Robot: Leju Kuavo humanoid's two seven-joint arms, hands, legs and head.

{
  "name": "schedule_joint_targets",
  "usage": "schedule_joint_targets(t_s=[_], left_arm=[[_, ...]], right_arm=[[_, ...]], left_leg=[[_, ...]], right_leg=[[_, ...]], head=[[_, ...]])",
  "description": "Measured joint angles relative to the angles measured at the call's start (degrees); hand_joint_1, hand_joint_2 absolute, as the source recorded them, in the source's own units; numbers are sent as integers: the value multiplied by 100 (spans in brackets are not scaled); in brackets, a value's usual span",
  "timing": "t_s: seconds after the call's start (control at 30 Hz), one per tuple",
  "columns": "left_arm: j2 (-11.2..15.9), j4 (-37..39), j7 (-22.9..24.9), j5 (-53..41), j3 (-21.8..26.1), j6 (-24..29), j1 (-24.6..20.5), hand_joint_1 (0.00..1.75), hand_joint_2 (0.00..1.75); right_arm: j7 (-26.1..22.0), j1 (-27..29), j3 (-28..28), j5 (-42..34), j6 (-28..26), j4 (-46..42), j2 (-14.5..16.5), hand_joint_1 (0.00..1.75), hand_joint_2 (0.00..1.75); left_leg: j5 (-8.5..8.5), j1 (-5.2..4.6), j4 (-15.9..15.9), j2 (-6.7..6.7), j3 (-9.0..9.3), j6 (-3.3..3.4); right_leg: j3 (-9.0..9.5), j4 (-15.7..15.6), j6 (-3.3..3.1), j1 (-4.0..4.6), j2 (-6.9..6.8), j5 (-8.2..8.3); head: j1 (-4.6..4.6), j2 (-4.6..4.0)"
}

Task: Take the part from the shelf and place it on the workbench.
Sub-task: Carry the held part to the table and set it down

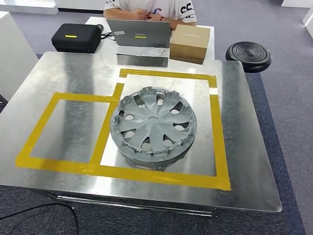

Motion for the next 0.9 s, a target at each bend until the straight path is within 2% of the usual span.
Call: schedule_joint_targets(t_s=[0.07,0.13,0.17,0.23,0.27,0.3,0.33,0.37,0.43,0.47,0.5,0.6,0.63,0.67,0.77,0.8,0.83,0.87,0.9], left_arm=[[6,92,28,7,165,11,-75,168,175],[28,196,70,11,323,2,-147,168,175],[47,258,89,9,406,-9,-194,168,175],[91,415,134,2,584,-32,-287,168,175],[110,504,157,-2,661,-42,-318,168,175],[126,586,177,-8,727,-46,-339,168,175],[142,661,190,-21,781,-49,-359,168,175],[164,729,206,-40,835,-50,-386,168,175],[240,874,246,-96,953,-50,-467,168,175],[291,963,273,-127,1011,-53,-516,168,175],[346,1066,299,-155,1070,-63,-564,168,175],[533,1430,378,-224,1242,-133,-670,168,175],[599,1542,390,-246,1295,-156,-713,168,175],[661,1662,393,-270,1346,-178,-766,168,175],[860,2049,381,-325,1472,-305,-908,168,175],[925,2162,351,-328,1499,-387,-933,168,175],[989,2259,302,-328,1517,-485,-953,168,175],[1047,2347,236,-327,1528,-594,-971,168,175],[1107,2424,165,-323,1530,-697,-989,168,175]], right_arm=[[4,-2,0,3,-4,1,0,0,175],[6,4,0,6,-9,1,-1,0,175],[7,2,0,11,-10,1,-2,0,175],[11,0,0,42,-9,1,-4,0,175],[16,2,0,61,-9,1,-6,0,175],[21,6,0,78,-8,1,-8,0,175],[26,10,0,89,-8,1,-9,0,175],[27,11,0,91,-8,1,-10,0,175],[18,4,0,95,-8,2,-11,0,175],[8,-4,0,97,-7,3,-12,0,175],[-4,-13,1,99,-6,4,-13,0,175],[-40,-31,6,103,-4,8,-22,0,175],[-50,-35,11,104,-5,11,-28,0,175],[-59,-42,20,104,-5,16,-38,0,175],[-93,-74,51,108,1,28,-63,0,175],[-114,-76,63,110,5,29,-71,0,175],[-138,-72,74,112,8,30,-80,0,175],[-166,-71,85,117,13,30,-89,0,175],[-193,-74,92,127,17,30,-97,0,175]], left_leg=[[21,0,-28,-5,-3,-69],[-73,7,80,0,-50,-120],[-212,6,297,3,-148,-138],[-597,-3,1055,5,-503,-152],[-734,-8,1417,5,-679,-151],[-771,-14,1629,5,-786,-142],[-689,-21,1615,5,-785,-125],[-511,-27,1378,5,-675,-101],[-131,-50,584,7,-291,-44],[-26,-59,264,7,-141,-24],[13,-69,74,8,-58,-9],[33,-73,-25,13,-41,47],[45,-60,-37,17,-36,71],[57,-43,-51,20,-30,95],[60,-26,-55,26,-26,126],[59,-25,-54,29,-26,128],[57,-23,-53,30,-22,128],[54,-19,-52,30,-15,124],[47,-13,-52,28,-4,115]], right_leg=[[8,-10,-101,12,10,3],[5,-26,-192,2,6,21],[5,-36,-231,-5,1,32],[-8,-38,-279,4,-10,34],[-12,-38,-288,12,-13,34],[-14,-38,-294,20,-13,34],[-12,-38,-296,28,-12,33],[-7,-37,-296,35,-11,33],[2,-29,-286,56,-10,29],[-3,-23,-271,68,-8,27],[-12,-20,-250,78,-8,27],[-49,-8,-168,73,-13,35],[-93,80,-132,73,-20,-11],[-181,266,-96,73,-26,-115],[-648,1264,-18,52,-36,-599],[-764,1490,-7,45,-36,-661],[-792,1525,-3,41,-37,-614],[-718,1348,-7,38,-37,-468],[-553,995,-15,35,-37,-259]], head=[[-13,0],[-26,0],[-36,0],[-51,0],[-51,0],[-52,0],[-52,0],[-51,0],[-51,0],[-50,0],[-48,0],[-50,0],[-39,0],[-22,0],[12,0],[11,0],[12,0],[11,0],[12,0]])
